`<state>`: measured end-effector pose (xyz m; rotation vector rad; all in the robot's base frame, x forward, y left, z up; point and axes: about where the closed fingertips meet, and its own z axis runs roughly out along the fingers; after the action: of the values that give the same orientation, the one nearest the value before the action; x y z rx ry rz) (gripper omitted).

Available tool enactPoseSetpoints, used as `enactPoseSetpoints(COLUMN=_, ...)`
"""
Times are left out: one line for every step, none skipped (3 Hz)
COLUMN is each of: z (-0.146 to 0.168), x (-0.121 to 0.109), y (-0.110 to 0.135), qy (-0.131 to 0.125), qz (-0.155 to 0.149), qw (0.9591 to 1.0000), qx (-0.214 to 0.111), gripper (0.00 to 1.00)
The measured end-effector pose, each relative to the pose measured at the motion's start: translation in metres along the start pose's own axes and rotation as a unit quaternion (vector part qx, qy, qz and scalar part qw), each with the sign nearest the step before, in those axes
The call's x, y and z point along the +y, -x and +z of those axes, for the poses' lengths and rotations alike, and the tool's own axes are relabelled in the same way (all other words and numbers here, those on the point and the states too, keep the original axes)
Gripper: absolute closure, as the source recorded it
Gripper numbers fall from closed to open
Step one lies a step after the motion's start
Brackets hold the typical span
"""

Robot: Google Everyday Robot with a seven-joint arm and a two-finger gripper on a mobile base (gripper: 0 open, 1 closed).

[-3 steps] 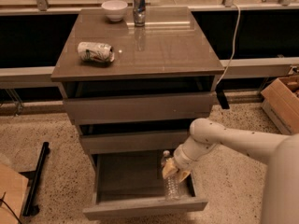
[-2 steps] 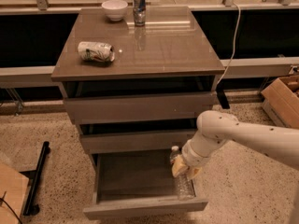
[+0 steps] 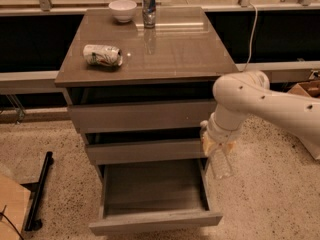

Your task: Pick water bottle from bottom drawer and place on counter

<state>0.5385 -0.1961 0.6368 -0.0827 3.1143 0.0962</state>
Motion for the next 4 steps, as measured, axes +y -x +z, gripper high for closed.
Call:
enactPoseSetpoints(z=-0.071, x=-0.016, y=0.028, qy=-0.083, qz=0.002, qw=0.9960, qx=-0.035, gripper=1.00)
enactPoseSetpoints(z=-0.142, x=-0.017, y=0.050, qy=-0.145, qz=0.004, qw=0.9866, qx=-0.074, gripper=1.00)
enactPoseSetpoints(z=-0.213, x=-0.009, y=0.057, qy=-0.168, qz=0.005, qw=0.9744, qx=-0.149, gripper=1.00)
enactPoseSetpoints(z=-0.213, x=-0.009, y=0.057, qy=-0.168, qz=0.005, qw=0.9744, qx=-0.149, gripper=1.00)
